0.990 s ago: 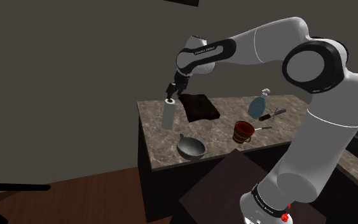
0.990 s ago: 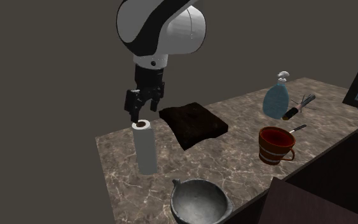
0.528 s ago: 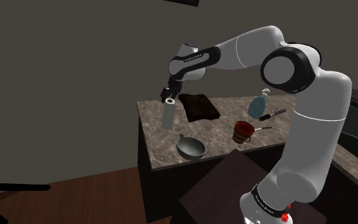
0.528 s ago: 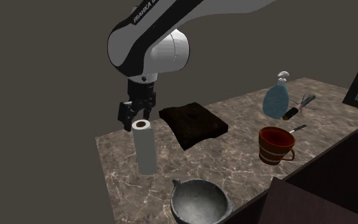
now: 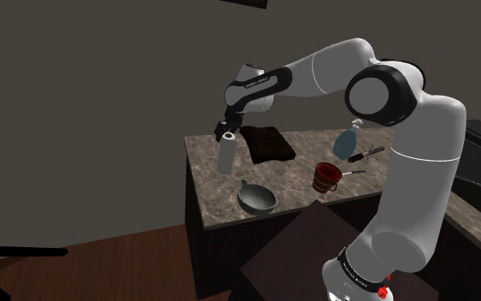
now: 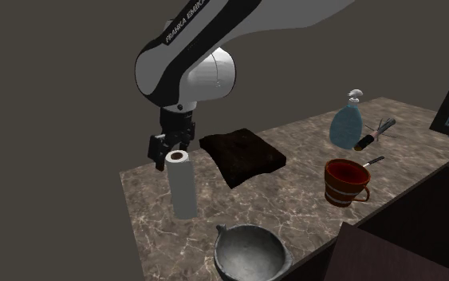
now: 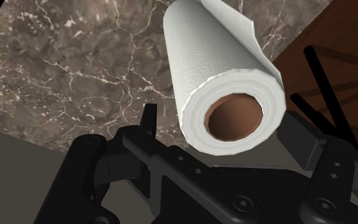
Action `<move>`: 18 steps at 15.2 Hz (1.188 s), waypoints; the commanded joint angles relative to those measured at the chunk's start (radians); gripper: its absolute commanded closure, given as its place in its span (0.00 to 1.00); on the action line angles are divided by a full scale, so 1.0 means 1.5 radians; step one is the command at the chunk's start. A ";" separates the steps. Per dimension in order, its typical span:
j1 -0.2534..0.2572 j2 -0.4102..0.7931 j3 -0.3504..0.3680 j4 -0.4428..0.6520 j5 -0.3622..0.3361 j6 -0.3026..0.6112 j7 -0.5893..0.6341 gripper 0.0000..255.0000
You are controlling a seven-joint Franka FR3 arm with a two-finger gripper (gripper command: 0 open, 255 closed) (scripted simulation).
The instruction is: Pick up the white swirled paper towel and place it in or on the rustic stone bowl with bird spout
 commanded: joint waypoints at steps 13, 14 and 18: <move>0.000 -0.005 -0.001 0.002 -0.002 -0.007 0.002 1.00; 0.001 -0.010 -0.002 0.005 -0.003 -0.014 0.004 1.00; 0.002 -0.028 -0.004 0.016 -0.010 -0.043 0.011 1.00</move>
